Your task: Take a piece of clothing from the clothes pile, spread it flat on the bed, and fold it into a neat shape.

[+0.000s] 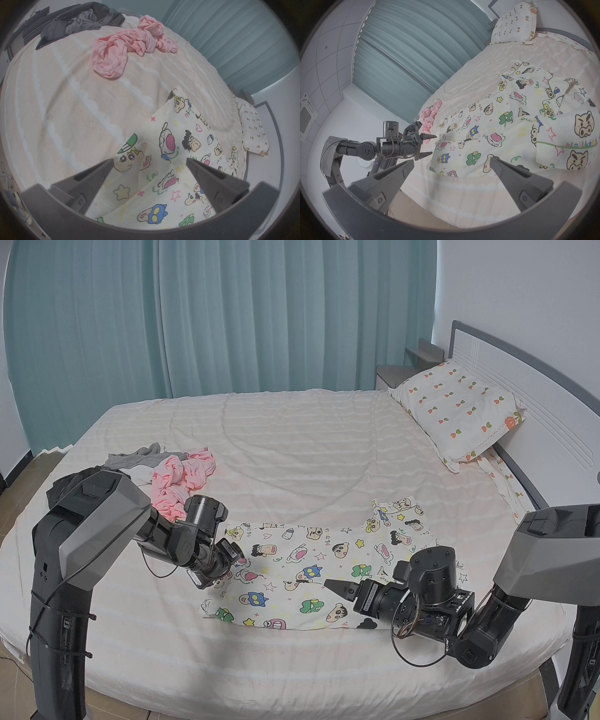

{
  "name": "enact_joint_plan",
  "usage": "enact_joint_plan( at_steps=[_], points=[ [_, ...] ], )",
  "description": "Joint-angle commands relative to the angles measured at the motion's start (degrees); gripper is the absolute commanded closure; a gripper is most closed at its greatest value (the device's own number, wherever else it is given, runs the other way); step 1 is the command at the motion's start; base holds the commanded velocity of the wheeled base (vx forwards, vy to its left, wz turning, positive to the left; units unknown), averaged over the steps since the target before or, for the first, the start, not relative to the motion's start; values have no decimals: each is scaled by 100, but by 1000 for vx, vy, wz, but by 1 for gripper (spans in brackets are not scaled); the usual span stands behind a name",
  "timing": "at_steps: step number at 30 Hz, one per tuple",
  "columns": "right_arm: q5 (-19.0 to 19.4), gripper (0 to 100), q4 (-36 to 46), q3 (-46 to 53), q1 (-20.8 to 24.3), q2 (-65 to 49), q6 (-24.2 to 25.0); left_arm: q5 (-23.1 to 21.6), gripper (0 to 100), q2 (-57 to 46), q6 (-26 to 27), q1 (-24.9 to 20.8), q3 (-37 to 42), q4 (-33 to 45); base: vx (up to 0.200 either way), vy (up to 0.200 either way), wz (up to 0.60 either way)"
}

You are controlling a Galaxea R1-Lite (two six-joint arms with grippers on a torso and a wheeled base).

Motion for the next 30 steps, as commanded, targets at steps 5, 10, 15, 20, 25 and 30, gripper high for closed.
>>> enact_joint_plan(
  at_steps=[5,10,15,20,25,30],
  points=[
    [-1,0,-2,-7,-1,23,0,45,0,216,-459,-28,-549,36,0,0,0],
    [-1,0,-11,-15,-1,5,9,230,0,427,-600,-63,-988,423,0,0,0],
    [-1,0,-11,-33,-27,-30,9,467,0,586,-600,-124,-1296,862,0,0,0],
    [-1,0,-11,-33,-18,5,9,476,0,594,-600,-124,-1322,898,0,0,0],
    [-1,0,-11,-33,-18,-4,9,485,100,630,-591,-133,-1340,889,0,0,0],
    [-1,0,-11,-33,-18,-4,9,485,100,630,-591,-133,-1366,906,0,0,0]
  ],
)
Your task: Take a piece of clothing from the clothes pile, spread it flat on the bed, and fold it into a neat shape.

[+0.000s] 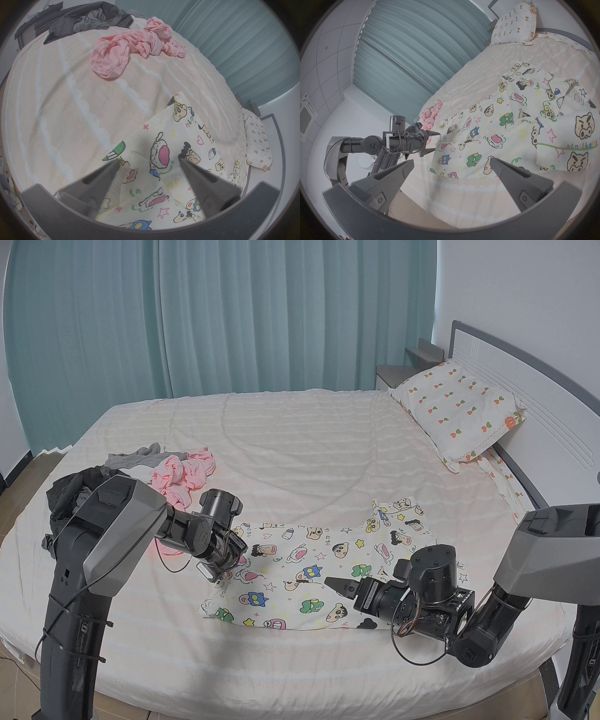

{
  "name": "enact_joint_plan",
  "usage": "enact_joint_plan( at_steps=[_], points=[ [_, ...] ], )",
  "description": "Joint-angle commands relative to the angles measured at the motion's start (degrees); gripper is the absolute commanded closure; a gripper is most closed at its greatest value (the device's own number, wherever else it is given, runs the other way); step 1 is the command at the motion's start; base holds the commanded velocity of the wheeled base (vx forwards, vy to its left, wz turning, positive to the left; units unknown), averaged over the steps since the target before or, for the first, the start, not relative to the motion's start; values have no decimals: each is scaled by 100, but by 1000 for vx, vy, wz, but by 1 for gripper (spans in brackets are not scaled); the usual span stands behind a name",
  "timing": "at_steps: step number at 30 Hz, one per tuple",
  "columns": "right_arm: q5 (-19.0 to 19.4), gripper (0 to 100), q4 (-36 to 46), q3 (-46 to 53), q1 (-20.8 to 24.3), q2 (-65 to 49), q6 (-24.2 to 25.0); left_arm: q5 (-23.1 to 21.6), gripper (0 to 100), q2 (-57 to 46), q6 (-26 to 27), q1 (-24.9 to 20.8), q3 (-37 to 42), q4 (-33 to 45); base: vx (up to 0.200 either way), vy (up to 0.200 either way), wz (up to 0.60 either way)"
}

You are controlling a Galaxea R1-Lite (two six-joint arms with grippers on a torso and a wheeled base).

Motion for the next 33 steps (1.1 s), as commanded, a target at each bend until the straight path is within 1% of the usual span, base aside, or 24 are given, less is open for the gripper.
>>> enact_joint_plan(
  at_steps=[1,8,11,17,18,20,25,33],
  points=[
    [2,0,-1,0,3,5,0,1,100,26,-2,2,-10,8,0,0,0],
    [2,0,-1,9,3,-12,0,36,100,0,-20,20,69,43,0,0,0],
    [2,0,-1,9,3,-21,0,124,100,-27,-20,64,69,201,0,0,0],
    [2,0,-1,18,3,-30,9,124,100,-115,42,213,69,474,0,0,0],
    [2,0,-1,18,3,-30,9,124,100,-123,50,213,69,474,0,0,0],
    [2,0,-1,18,3,-30,9,115,100,-158,235,266,69,474,0,0,0],
    [2,0,-1,26,3,-30,9,124,100,-141,402,345,34,421,0,0,0],
    [2,0,-1,26,3,-30,9,-17,100,-211,481,433,174,333,0,0,0]
  ],
)
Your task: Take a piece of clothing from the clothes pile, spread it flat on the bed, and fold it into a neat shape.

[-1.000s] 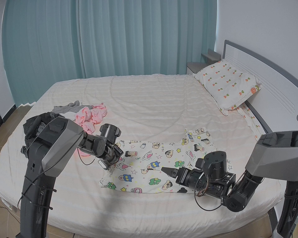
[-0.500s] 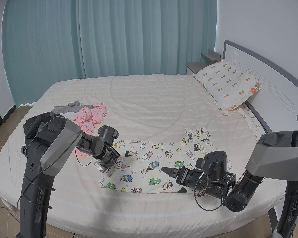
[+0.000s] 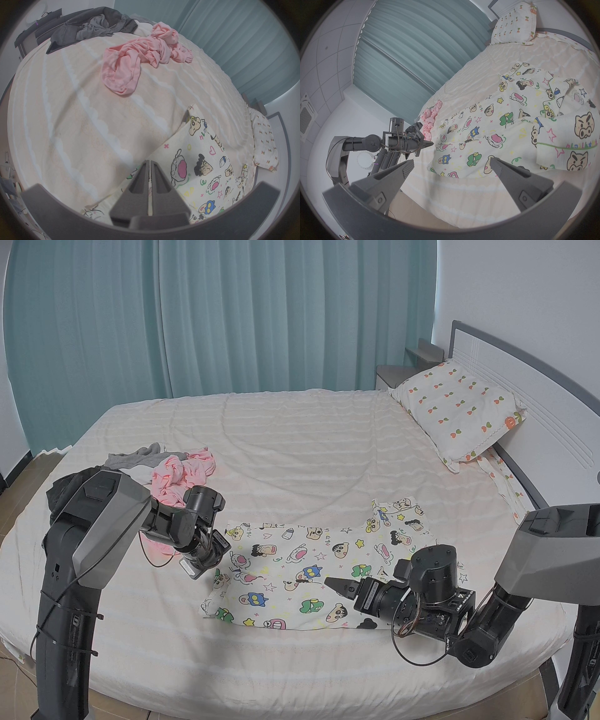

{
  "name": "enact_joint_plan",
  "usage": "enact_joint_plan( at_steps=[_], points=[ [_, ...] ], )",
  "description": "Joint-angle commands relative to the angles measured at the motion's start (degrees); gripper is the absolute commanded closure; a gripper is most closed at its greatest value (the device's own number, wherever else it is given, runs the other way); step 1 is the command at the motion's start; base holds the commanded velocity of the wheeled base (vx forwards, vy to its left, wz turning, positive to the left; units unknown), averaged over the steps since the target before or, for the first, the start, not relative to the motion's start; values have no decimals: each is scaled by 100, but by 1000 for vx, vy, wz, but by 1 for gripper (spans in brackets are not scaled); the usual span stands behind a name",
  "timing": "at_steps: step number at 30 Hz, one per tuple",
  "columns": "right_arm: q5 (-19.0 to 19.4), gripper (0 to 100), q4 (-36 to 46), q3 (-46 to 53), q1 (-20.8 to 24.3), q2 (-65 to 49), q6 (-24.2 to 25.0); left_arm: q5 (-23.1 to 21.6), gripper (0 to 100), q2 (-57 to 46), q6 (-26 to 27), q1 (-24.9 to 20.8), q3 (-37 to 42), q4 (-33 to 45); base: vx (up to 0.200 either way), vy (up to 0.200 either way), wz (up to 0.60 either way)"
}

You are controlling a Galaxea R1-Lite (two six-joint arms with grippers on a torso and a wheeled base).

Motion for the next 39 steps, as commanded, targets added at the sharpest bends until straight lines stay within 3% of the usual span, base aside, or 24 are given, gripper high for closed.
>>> enact_joint_plan(
  at_steps=[1,5,9,10,21,39],
  points=[
    [2,0,-1,2,1,-2,1,-177,100,-141,4,-8,214,-15,0,0,0],
    [2,0,-1,2,1,-2,1,-669,100,-352,259,-69,654,-58,0,0,0],
    [2,0,-1,11,1,-2,1,-669,100,-352,453,-96,768,-199,0,0,0],
    [2,0,-1,11,1,-2,1,-651,0,-335,461,-104,777,-252,0,0,0],
    [2,0,-1,2,1,-11,1,-607,0,-282,540,-192,750,-243,0,0,0],
    [2,0,-1,2,10,-11,9,131,0,-185,1490,-131,873,-129,0,0,0]
  ],
)
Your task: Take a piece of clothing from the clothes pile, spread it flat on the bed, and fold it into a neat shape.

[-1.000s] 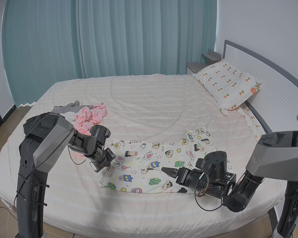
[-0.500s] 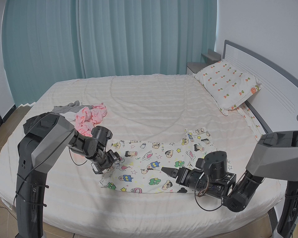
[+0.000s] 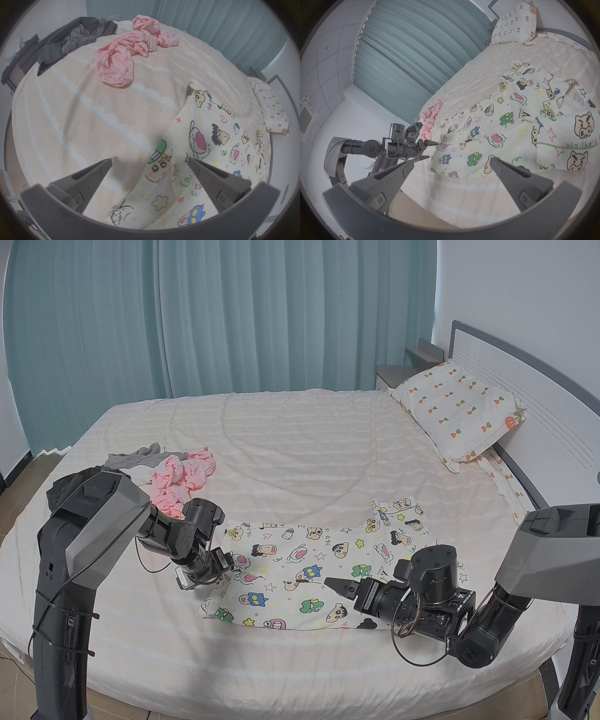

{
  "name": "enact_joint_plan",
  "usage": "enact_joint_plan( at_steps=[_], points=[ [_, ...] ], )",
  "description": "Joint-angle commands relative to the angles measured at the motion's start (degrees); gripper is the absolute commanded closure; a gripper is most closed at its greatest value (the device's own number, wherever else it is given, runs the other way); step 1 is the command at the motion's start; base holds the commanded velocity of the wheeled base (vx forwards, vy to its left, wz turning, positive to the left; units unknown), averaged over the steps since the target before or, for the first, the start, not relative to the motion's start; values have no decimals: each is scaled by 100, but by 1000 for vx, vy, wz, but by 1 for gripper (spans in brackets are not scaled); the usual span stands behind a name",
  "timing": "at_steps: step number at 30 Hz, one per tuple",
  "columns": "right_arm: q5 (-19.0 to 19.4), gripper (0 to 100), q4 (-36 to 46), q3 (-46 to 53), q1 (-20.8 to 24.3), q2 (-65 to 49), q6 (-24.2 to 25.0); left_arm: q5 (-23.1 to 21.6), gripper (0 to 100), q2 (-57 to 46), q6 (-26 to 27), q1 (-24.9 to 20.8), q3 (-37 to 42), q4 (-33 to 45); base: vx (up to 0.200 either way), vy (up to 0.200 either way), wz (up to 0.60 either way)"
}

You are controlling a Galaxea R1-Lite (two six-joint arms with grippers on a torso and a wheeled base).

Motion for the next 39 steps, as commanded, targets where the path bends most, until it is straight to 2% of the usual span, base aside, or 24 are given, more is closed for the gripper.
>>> enact_joint_plan(
  at_steps=[1,10,19,31,32,35,39],
  points=[
    [2,0,-1,-9,2,-2,5,6,0,27,32,-34,54,25,0,0,0],
    [2,0,-1,0,2,7,5,14,0,44,137,-104,81,148,0,0,0],
    [2,0,-1,-9,2,24,5,6,0,27,287,-394,37,139,0,0,0],
    [2,0,-1,-9,10,42,5,41,0,106,278,-420,-201,131,0,0,0],
    [2,0,-1,-9,10,42,5,58,100,124,278,-420,-209,131,0,0,0],
    [2,0,-1,-9,10,50,5,278,100,220,260,-412,-288,122,0,0,0],
    [2,0,-1,0,10,50,5,331,100,247,252,-403,-324,104,0,0,0]
  ],
)
